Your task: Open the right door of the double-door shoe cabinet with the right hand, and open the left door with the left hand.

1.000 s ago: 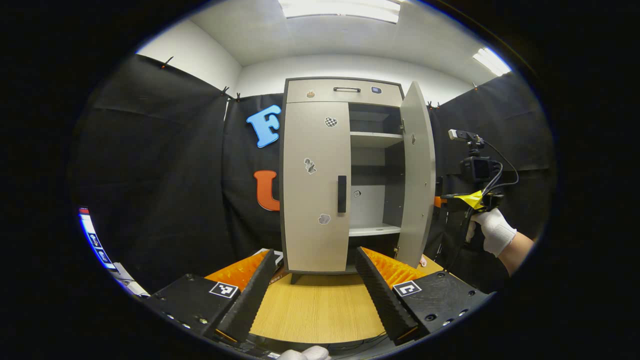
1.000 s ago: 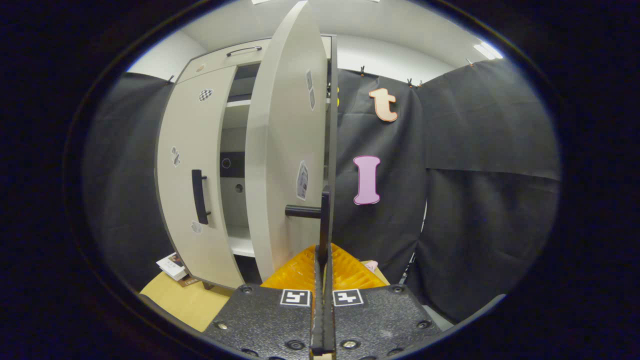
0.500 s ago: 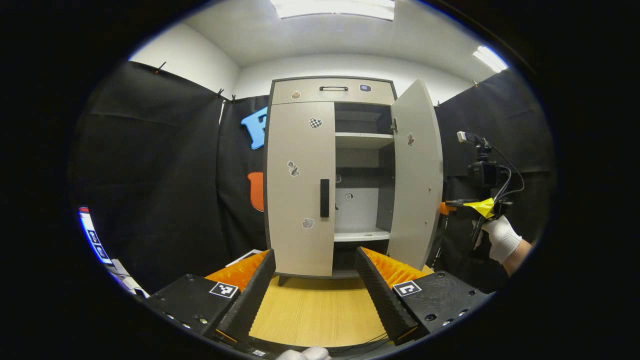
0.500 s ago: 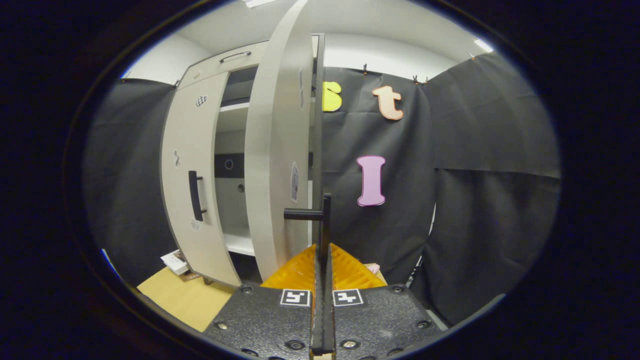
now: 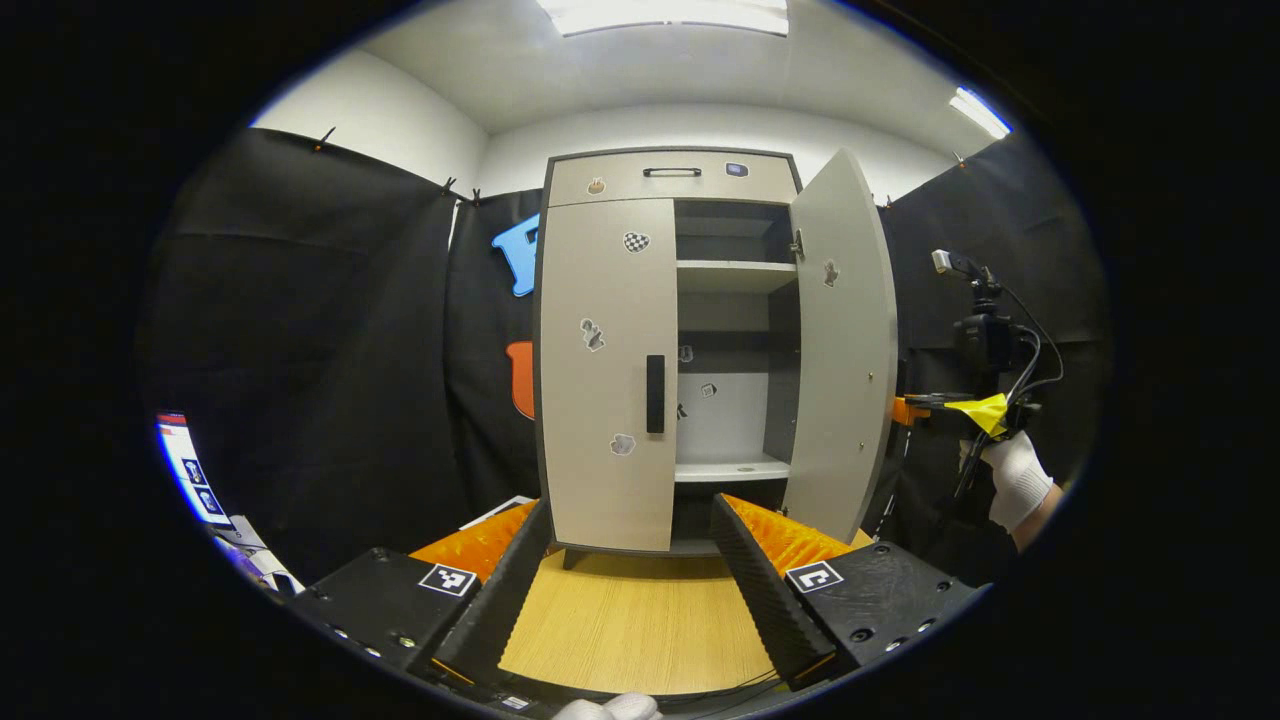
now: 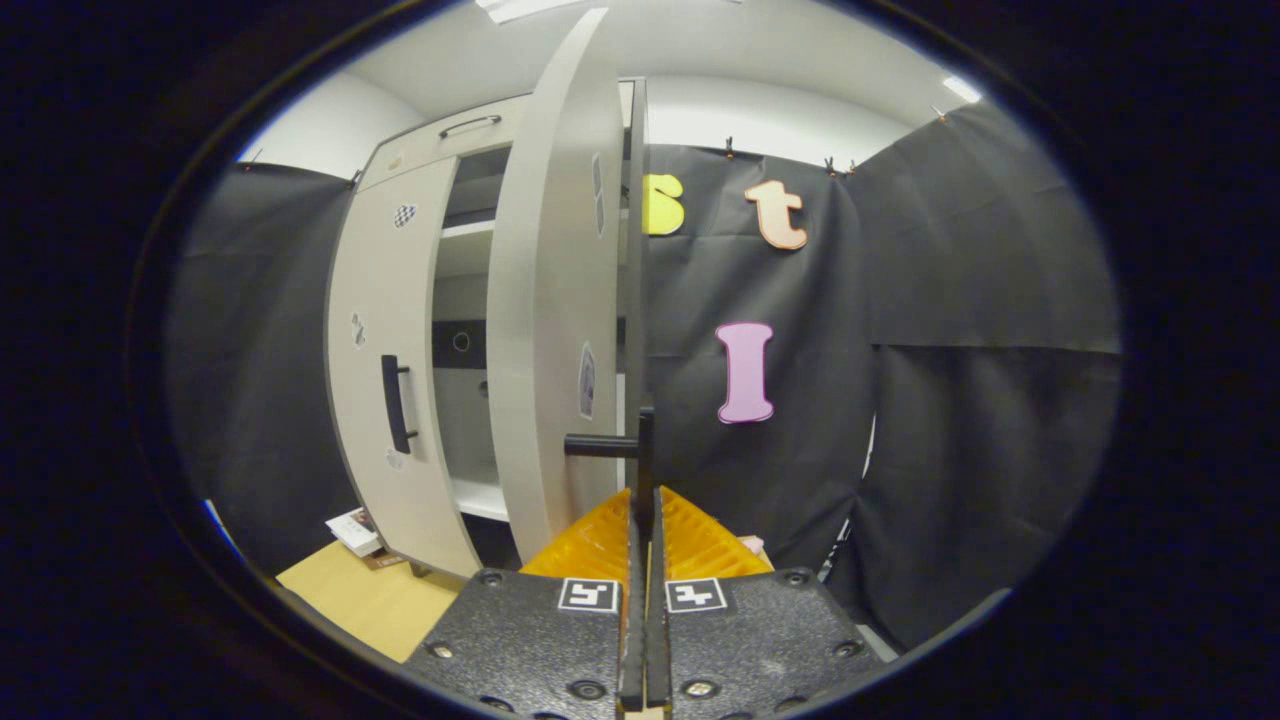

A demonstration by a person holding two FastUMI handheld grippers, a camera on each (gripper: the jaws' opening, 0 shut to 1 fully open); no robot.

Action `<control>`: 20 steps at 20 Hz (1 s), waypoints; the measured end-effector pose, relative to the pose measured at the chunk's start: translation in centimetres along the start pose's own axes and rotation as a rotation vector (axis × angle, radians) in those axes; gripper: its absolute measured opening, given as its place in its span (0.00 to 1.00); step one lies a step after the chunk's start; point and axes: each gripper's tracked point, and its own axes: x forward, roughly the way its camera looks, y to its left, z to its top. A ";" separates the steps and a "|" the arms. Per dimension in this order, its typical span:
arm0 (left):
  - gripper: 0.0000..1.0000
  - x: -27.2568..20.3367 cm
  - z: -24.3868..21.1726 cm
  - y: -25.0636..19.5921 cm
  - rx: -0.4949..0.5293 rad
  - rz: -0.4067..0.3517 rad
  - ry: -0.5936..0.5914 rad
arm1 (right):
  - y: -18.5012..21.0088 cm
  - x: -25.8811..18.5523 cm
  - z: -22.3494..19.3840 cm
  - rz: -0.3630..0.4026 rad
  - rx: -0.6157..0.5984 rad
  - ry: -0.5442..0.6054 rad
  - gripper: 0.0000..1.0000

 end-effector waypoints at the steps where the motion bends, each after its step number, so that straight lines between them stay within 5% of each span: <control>1: 0.96 0.0 0.0 0.3 0.001 0.001 -0.001 | -0.3 -0.2 0.2 -0.010 0.007 -0.006 0.05; 3: 0.96 0.2 0.0 1.0 0.007 -0.001 -0.001 | -1.5 -1.3 0.6 -0.043 0.006 -0.011 0.13; 4: 0.96 0.2 0.0 1.4 0.010 -0.004 -0.001 | -1.8 -1.9 0.7 -0.059 -0.002 -0.011 0.34; 6: 0.96 0.5 0.2 2.2 0.011 -0.012 -0.010 | -2.2 -3.4 1.3 -0.102 -0.028 -0.020 0.56; 11: 1.00 1.7 0.1 4.2 0.040 -0.047 -0.008 | -0.6 -8.2 2.9 -0.142 -0.036 -0.084 0.99; 20: 0.96 3.6 -0.2 8.8 0.079 -0.091 -0.013 | 8.1 -15.2 -1.4 -0.089 -0.012 -0.059 1.00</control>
